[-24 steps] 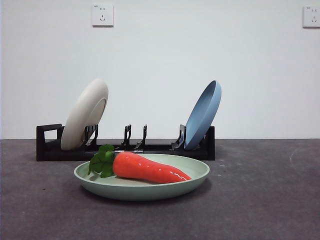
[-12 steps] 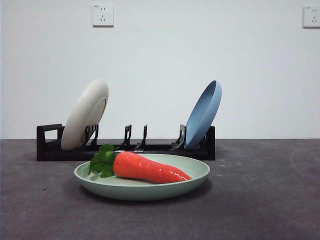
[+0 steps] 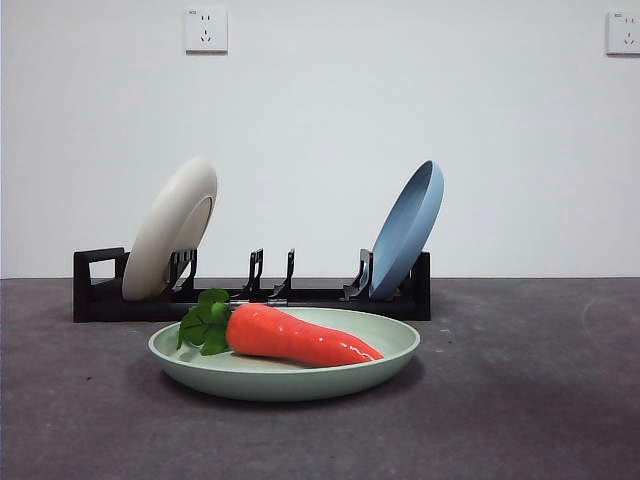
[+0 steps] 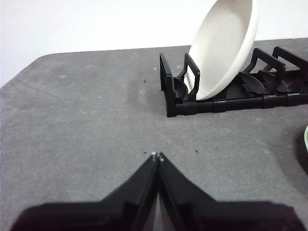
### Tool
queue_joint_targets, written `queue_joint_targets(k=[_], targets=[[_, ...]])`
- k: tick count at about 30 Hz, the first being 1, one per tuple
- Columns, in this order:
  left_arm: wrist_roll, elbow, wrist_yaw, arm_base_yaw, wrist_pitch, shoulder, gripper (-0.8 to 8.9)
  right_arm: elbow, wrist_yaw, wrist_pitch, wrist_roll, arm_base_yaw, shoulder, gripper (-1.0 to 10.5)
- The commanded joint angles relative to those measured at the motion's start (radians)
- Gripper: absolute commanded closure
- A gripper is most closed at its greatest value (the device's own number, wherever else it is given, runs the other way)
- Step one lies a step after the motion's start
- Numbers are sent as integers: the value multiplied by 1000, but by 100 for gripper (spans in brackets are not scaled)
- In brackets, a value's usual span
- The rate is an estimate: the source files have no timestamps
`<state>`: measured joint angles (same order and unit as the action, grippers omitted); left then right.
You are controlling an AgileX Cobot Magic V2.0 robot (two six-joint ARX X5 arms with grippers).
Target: Take the green plate from the plate rack,put the plate on the table,take the carrot from the table,put the carrot in the plate
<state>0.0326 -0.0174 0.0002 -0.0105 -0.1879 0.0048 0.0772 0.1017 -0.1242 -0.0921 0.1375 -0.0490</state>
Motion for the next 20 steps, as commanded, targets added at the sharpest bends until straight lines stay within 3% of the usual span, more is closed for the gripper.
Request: queue_joint_targets(k=[1, 20], targets=[[-7, 13, 3, -3, 2, -3, 817, -42, -5, 13, -23, 0, 29, 946], [-7, 13, 3, -3, 3, -3, 817, -72, -4, -50, -49, 0, 48, 946]])
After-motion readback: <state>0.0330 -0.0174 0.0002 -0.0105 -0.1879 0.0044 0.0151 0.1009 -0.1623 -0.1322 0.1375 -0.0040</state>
